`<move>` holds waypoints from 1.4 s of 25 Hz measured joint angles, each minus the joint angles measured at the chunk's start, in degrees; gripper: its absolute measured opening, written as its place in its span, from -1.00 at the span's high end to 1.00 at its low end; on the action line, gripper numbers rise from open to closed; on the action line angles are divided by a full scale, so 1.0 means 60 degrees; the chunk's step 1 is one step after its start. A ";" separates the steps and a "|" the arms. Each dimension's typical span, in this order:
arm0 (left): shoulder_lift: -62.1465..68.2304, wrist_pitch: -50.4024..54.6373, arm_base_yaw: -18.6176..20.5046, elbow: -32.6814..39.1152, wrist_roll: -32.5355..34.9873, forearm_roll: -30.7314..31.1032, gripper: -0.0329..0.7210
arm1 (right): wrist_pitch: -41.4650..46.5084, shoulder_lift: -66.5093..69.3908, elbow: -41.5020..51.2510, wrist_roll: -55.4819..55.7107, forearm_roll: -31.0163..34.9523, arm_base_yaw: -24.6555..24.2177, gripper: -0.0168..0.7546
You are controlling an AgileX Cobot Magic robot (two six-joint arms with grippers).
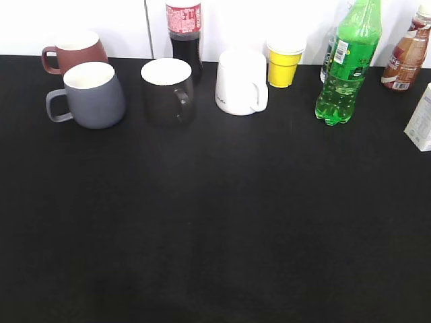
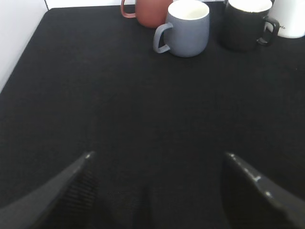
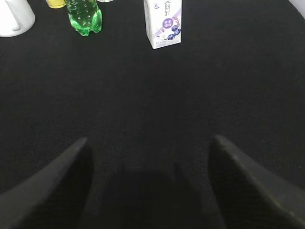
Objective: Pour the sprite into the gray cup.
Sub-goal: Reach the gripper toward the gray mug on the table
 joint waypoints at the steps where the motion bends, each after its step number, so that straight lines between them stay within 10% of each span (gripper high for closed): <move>1: 0.0000 0.0000 0.0000 0.0000 0.0000 0.0000 -0.67 | 0.0000 0.0000 0.0000 0.0000 0.0000 0.0000 -0.53; 14: 0.0088 -0.0434 0.0000 -0.0172 0.0000 -0.0227 -0.64 | 0.0000 0.0000 0.0000 0.0000 0.0000 0.0000 -0.53; 27: 1.0040 -1.5471 -0.0295 0.2420 0.0000 -0.0177 -0.29 | 0.0000 0.0000 0.0000 0.0000 0.0000 0.0000 -0.53; 35: 1.6029 -1.8898 -0.0564 0.1271 -0.0131 0.0862 -0.07 | 0.0000 0.0000 0.0000 0.0000 0.0000 0.0000 -0.53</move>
